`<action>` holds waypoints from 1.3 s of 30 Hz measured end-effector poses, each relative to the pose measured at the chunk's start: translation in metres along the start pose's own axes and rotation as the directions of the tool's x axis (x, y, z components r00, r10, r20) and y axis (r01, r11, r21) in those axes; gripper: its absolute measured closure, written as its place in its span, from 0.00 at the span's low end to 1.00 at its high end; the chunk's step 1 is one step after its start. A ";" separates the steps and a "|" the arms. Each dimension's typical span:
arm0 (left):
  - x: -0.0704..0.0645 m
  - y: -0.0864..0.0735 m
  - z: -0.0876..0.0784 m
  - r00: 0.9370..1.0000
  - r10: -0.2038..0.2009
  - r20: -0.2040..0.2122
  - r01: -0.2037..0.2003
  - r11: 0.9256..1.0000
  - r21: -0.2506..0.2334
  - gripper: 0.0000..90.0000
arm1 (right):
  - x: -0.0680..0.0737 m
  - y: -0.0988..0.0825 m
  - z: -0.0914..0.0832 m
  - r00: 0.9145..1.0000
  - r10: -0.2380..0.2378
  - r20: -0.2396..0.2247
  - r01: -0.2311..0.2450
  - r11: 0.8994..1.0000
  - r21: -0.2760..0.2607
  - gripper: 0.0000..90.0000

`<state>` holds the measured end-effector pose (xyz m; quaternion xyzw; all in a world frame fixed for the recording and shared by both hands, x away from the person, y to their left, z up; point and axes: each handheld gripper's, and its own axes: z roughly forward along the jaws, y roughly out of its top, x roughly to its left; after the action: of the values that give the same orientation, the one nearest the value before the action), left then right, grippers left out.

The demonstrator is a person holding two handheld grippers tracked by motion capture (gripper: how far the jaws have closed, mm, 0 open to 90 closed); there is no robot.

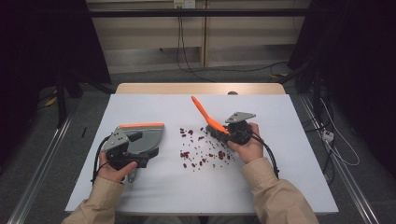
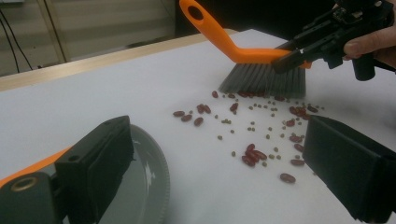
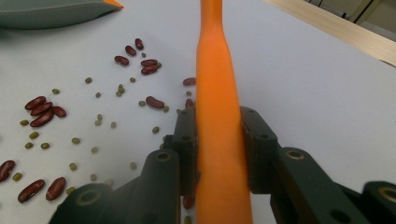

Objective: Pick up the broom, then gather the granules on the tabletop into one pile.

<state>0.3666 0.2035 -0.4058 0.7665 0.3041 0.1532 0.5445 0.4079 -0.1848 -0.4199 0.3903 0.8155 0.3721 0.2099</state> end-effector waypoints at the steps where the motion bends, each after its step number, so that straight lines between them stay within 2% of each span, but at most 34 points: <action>1: 0.000 0.000 0.000 1.000 0.000 -0.001 0.000 1.000 0.001 0.10 | 0.001 0.000 0.000 1.000 -0.007 -0.002 0.007 1.000 -0.002 0.79; 14: -0.001 -0.002 0.000 1.000 0.009 0.006 -0.009 1.000 0.017 0.09 | 0.008 -0.002 -0.005 0.999 -0.007 -0.038 0.007 1.000 -0.013 0.79; 19: -0.001 -0.002 0.000 1.000 0.009 0.009 -0.009 1.000 0.017 0.09 | 0.009 -0.002 -0.008 0.999 -0.011 -0.032 0.010 1.000 -0.028 0.79; 23: 0.000 -0.003 0.000 1.000 0.002 0.006 -0.002 1.000 0.020 0.09 | 0.002 0.000 -0.016 0.998 0.042 -0.037 -0.045 0.996 -0.081 0.79; 27: 0.000 -0.002 0.000 1.000 -0.001 0.005 0.000 1.000 0.015 0.09 | -0.006 0.004 -0.026 0.998 0.066 -0.022 -0.068 0.990 -0.124 0.79; 30: -0.001 -0.002 0.000 1.000 0.003 0.007 -0.003 1.000 0.015 0.09 | -0.011 0.006 -0.028 0.998 0.065 -0.010 -0.066 0.989 -0.130 0.79; 36: 0.000 -0.002 -0.001 1.000 -0.004 0.002 0.004 1.000 0.011 0.09 | -0.026 0.003 -0.012 0.996 0.086 0.019 -0.083 0.990 -0.118 0.79; 39: 0.001 -0.002 -0.001 1.000 -0.005 0.005 0.005 1.000 0.015 0.09 | -0.031 -0.001 -0.001 0.995 0.103 0.016 -0.101 0.990 -0.099 0.79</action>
<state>0.3659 0.2049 -0.4079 0.7701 0.3058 0.1479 0.5399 0.4255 -0.2101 -0.4182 0.4245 0.7730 0.4179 0.2183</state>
